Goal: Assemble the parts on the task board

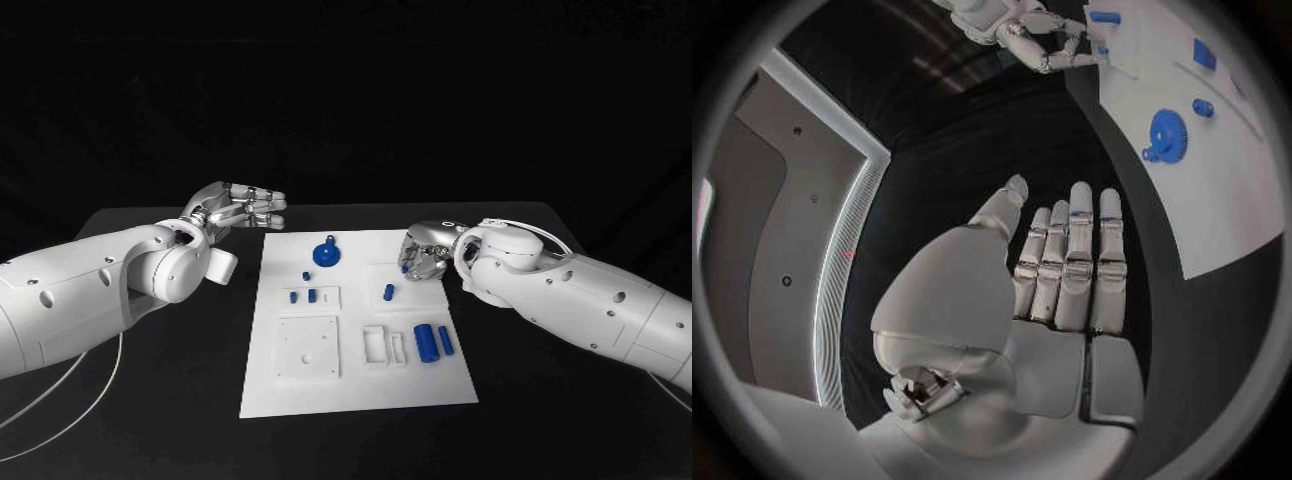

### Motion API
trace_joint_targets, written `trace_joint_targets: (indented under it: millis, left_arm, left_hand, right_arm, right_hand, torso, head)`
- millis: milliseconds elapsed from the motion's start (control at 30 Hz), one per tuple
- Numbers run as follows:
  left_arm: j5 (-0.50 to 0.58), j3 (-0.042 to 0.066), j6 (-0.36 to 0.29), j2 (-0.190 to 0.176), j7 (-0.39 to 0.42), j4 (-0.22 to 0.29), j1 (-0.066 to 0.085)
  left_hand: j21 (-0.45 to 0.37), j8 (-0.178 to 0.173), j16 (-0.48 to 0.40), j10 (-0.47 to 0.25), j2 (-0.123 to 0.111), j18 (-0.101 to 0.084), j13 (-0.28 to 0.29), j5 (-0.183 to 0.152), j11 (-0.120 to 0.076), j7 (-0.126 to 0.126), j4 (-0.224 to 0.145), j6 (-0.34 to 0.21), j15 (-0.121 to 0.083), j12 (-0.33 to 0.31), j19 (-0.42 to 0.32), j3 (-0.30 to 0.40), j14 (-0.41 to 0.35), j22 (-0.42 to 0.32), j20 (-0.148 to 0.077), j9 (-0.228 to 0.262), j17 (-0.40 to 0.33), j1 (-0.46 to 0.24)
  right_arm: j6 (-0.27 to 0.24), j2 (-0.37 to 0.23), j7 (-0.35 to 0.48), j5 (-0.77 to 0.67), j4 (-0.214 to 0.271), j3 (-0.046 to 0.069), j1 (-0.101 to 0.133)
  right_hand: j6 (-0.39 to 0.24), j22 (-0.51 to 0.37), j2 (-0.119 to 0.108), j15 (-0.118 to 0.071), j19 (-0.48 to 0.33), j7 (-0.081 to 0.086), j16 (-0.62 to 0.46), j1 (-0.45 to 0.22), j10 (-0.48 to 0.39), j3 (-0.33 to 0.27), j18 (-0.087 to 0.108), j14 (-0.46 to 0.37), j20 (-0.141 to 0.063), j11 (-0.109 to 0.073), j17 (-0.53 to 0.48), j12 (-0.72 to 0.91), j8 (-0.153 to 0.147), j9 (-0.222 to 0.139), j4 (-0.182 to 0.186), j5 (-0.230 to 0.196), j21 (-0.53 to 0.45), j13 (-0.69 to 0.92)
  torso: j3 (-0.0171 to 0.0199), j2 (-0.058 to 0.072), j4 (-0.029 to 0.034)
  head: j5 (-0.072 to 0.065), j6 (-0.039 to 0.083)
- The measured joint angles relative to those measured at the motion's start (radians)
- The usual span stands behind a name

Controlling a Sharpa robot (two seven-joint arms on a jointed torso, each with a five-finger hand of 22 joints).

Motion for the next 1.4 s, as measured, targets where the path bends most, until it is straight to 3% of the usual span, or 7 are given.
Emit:
trace_joint_targets:
  millis: [300,433,533,900,1200,1400]
  left_arm:
    - [0.001,0.0,0.0,0.003,0.0,0.0,0.0]
    - [0.001,0.0,0.0,0.003,0.0,0.0,0.0]
    - [0.001,0.0,0.0,0.003,0.0,0.0,0.0]
    - [0.001,0.0,0.001,0.003,-0.001,0.0,0.0]
    - [0.002,0.0,0.001,0.003,-0.002,0.0,0.0]
    - [0.002,0.0,0.001,0.003,-0.002,-0.001,0.0]
  left_hand:
    - [0.0,0.0,0.0,-0.009,0.0,0.0,0.0,0.0,0.002,0.0,0.0,0.0,0.0,0.0,0.0,0.0,0.0,-0.004,0.0,0.0,0.0,0.0]
    - [0.0,0.0,0.0,-0.009,0.0,0.0,0.0,0.0,0.002,0.0,0.0,0.0,0.0,0.0,0.0,0.0,0.0,-0.004,0.0,0.0,0.0,0.0]
    - [0.0,0.0,0.0,-0.009,0.0,0.0,0.0,0.0,0.002,0.0,0.0,0.0,0.0,0.0,0.0,0.0,0.0,-0.004,0.0,0.0,0.0,0.0]
    - [0.005,0.0,0.0,-0.009,0.0,0.0,0.0,-0.004,0.002,0.0,-0.004,0.0,0.0,0.0,0.0,-0.004,0.0,-0.009,0.0,0.0,0.0,0.0]
    - [0.005,0.0,0.0,-0.016,0.0,0.0,0.0,-0.004,0.002,0.0,-0.001,0.0,0.0,0.0,0.0,-0.007,0.0,-0.013,0.0,0.0,0.001,0.0]
    - [0.005,0.0,0.0,-0.016,0.0,0.0,0.0,-0.004,0.002,0.0,-0.004,0.0,0.0,0.0,0.002,-0.01,0.0,-0.016,0.002,0.0,0.001,0.0]
  right_arm:
    - [-0.016,0.011,-0.001,-0.017,-0.009,-0.008,0.003]
    - [-0.024,0.015,-0.004,-0.025,-0.012,-0.013,0.005]
    - [-0.031,0.018,-0.006,-0.033,-0.013,-0.016,0.005]
    - [-0.064,0.026,-0.02,-0.075,-0.015,-0.037,0.009]
    - [-0.085,0.029,-0.029,-0.103,-0.014,-0.046,0.008]
    - [-0.101,0.027,-0.032,-0.112,-0.01,-0.05,0.005]
  right_hand:
    - [0.012,0.029,0.0,0.0,-0.004,0.003,0.008,0.0,0.016,0.049,-0.008,0.0,0.003,-0.005,0.005,0.001,0.0,0.0,0.009,-0.032,0.0,0.002]
    - [0.04,0.042,0.006,0.0,-0.004,0.0,0.017,0.006,0.049,0.078,-0.014,0.001,0.003,-0.012,0.008,-0.003,0.0,0.0,0.01,-0.078,0.006,0.0]
    - [0.069,0.056,0.013,-0.006,-0.007,-0.006,0.021,0.013,0.084,0.101,-0.014,-0.005,0.0,-0.023,0.01,-0.009,0.0,0.002,0.008,-0.114,0.018,-0.003]
    - [0.139,0.111,0.026,-0.021,-0.02,-0.024,0.03,0.017,0.152,0.141,-0.024,-0.004,-0.017,-0.049,0.012,-0.008,-0.005,0.002,0.002,-0.173,0.04,-0.001]
    - [0.149,0.148,0.025,-0.021,-0.02,-0.028,0.03,0.017,0.166,0.164,-0.035,-0.004,-0.02,-0.052,0.012,-0.004,-0.006,0.004,-0.003,-0.178,0.041,0.006]
    - [0.153,0.17,0.025,-0.027,-0.016,-0.031,0.034,0.017,0.166,0.178,-0.029,-0.005,-0.024,-0.052,0.01,-0.004,-0.006,0.004,0.0,-0.181,0.042,0.005]
  torso:
    - [0.0,0.0,0.0001]
    - [0.0,0.001,0.0]
    - [0.0,0.001,0.0]
    - [0.0,0.001,-0.0011]
    - [0.0,0.0,-0.0008]
    - [0.0,0.0,-0.0012]
  head:
    - [0.003,-0.004]
    - [0.004,-0.008]
    - [0.005,-0.01]
    - [0.004,-0.014]
    - [0.002,-0.017]
    - [0.003,-0.015]
